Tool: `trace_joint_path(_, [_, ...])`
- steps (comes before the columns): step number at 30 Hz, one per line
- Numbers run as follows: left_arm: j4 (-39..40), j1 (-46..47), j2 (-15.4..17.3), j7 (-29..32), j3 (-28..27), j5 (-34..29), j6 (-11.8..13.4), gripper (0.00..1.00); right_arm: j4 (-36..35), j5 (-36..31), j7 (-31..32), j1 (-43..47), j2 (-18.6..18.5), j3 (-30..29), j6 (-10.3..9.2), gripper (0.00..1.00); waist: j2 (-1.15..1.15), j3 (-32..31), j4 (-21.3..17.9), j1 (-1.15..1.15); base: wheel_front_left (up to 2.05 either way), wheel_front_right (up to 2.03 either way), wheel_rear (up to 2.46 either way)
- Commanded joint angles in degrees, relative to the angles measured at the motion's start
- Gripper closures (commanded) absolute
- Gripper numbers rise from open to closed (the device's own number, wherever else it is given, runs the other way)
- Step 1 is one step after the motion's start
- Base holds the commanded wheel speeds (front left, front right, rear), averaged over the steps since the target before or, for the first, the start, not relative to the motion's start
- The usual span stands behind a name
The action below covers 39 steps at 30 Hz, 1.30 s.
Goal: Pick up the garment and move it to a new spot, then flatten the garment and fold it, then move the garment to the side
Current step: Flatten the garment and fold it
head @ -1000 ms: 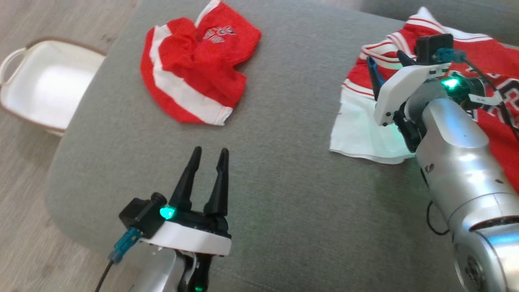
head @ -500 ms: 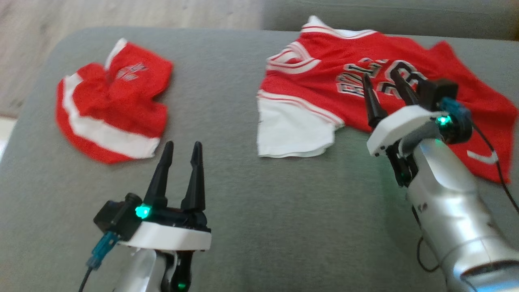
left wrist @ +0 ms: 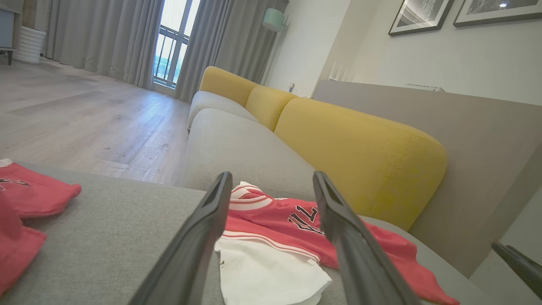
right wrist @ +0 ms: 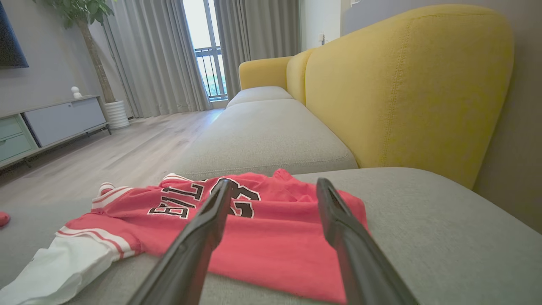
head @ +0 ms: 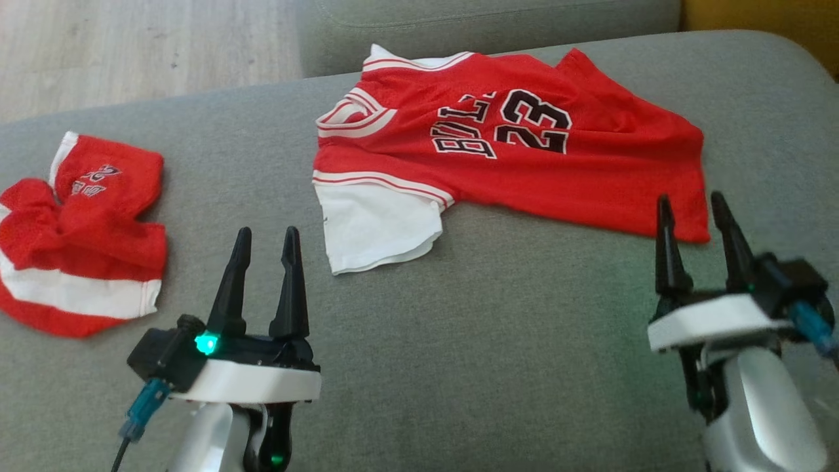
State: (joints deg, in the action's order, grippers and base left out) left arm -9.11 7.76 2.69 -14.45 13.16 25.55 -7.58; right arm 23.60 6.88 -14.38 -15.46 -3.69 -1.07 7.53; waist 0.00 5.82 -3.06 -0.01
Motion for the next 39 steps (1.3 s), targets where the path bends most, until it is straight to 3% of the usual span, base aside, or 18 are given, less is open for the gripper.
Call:
trace_joint_path(1, [1.73,2.01,0.19,-0.55,-2.05,-0.71,0.09,0.00,-4.22,-0.13,-0.61,-0.03,0.75,1.68,-0.04,0.00,0.00,0.20,-0.49,0.01,0.00,0.00,0.00])
trace_joint_path(6, [1.18,2.11,0.30,-0.55,-1.85,-0.77,0.09,0.00,-8.97,3.39,-0.61,5.00,0.79,1.44,-0.04,0.00,0.00,0.74,-0.74,0.01,0.00,0.00,0.00])
trace_joint_path(14, [0.37,4.06,1.30,-0.55,-0.39,-1.06,0.09,0.00,-11.66,4.23,-0.62,5.24,0.80,1.00,-0.04,0.00,0.00,3.61,-0.54,0.01,0.00,0.00,0.00])
trace_joint_path(18, [-6.13,8.16,2.30,-0.09,2.99,-1.27,0.09,0.00,-12.26,3.70,-0.62,4.26,0.80,-0.07,-0.04,0.00,0.00,6.20,-0.56,0.01,0.00,0.00,0.00])
trace_joint_path(24, [-18.80,14.80,2.19,7.04,4.29,-2.28,2.28,0.00,-12.17,3.30,-0.62,3.07,0.80,-0.03,-0.04,0.00,0.00,8.73,-1.49,0.01,0.00,0.00,0.00])
trace_joint_path(28, [-25.42,17.76,1.79,11.65,4.56,-0.71,2.46,0.00,-11.64,4.02,-0.62,2.54,0.80,-0.53,-0.04,0.00,0.00,9.84,-2.21,0.01,0.00,0.00,0.00])
trace_joint_path(39, [-32.63,20.64,1.72,14.55,7.42,-0.97,1.74,0.00,-10.91,4.71,-0.62,1.95,0.81,-1.04,-0.04,0.00,0.00,10.55,-3.04,0.01,0.00,0.00,0.00])
